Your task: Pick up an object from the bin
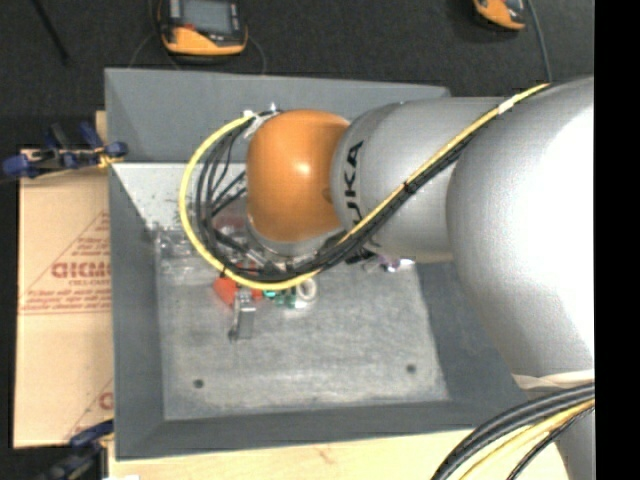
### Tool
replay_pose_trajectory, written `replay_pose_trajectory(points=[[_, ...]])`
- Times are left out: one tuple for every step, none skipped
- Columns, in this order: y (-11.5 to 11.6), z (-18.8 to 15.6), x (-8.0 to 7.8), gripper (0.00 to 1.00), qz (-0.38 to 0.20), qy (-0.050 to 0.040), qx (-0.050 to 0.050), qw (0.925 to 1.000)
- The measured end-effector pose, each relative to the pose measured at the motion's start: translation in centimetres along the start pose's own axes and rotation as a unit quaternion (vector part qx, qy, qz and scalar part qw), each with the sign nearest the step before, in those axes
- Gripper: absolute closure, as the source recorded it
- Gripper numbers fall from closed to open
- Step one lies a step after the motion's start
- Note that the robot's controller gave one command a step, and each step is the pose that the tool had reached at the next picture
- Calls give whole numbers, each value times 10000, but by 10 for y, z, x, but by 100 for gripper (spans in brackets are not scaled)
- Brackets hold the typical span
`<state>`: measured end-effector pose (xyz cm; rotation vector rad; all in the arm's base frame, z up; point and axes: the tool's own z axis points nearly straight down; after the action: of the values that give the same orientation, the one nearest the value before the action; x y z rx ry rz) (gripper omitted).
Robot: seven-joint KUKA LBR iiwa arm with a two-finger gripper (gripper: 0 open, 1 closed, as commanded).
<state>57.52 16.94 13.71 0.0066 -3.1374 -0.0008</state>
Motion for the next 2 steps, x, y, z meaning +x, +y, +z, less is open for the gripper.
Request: replay_pose_trajectory(points=[[-33,44,-48,0,-830,-101,-9,9965],[-46,58,-68,0,-2178,-132,-18,9759]])
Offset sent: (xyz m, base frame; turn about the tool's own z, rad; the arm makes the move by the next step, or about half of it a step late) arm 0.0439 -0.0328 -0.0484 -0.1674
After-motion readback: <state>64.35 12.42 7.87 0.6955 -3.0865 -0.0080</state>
